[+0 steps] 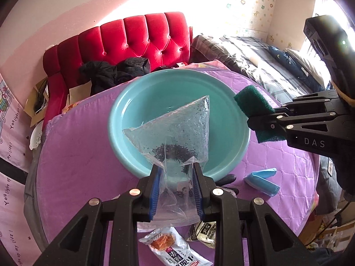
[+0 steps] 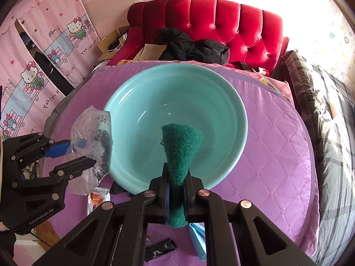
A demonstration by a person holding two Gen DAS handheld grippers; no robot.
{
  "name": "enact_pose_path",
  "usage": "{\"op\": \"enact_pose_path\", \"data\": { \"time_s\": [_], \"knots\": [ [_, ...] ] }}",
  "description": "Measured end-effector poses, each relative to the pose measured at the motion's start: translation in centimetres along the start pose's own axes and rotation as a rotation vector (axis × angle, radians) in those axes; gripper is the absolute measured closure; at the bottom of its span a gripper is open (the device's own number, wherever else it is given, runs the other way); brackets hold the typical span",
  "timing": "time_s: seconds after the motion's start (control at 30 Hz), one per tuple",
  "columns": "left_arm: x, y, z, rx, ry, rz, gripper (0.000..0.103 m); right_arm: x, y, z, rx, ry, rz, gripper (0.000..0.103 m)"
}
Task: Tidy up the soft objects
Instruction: 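Carry both items over the teal basin and open both grippers to drop them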
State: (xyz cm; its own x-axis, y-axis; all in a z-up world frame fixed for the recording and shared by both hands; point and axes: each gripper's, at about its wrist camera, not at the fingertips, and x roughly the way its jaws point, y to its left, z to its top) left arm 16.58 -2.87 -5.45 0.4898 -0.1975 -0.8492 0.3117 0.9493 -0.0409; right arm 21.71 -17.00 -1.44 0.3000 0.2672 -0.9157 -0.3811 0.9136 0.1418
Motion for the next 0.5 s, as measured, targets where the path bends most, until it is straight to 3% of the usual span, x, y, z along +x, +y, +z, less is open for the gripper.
{"op": "enact_pose_path", "data": {
  "time_s": [0.5],
  "knots": [
    [6.3,1.2,4.6,-0.01,0.013,-0.008,0.073,5.6,-2.0,5.1,0.073,0.004,0.037,0.092]
  ]
}}
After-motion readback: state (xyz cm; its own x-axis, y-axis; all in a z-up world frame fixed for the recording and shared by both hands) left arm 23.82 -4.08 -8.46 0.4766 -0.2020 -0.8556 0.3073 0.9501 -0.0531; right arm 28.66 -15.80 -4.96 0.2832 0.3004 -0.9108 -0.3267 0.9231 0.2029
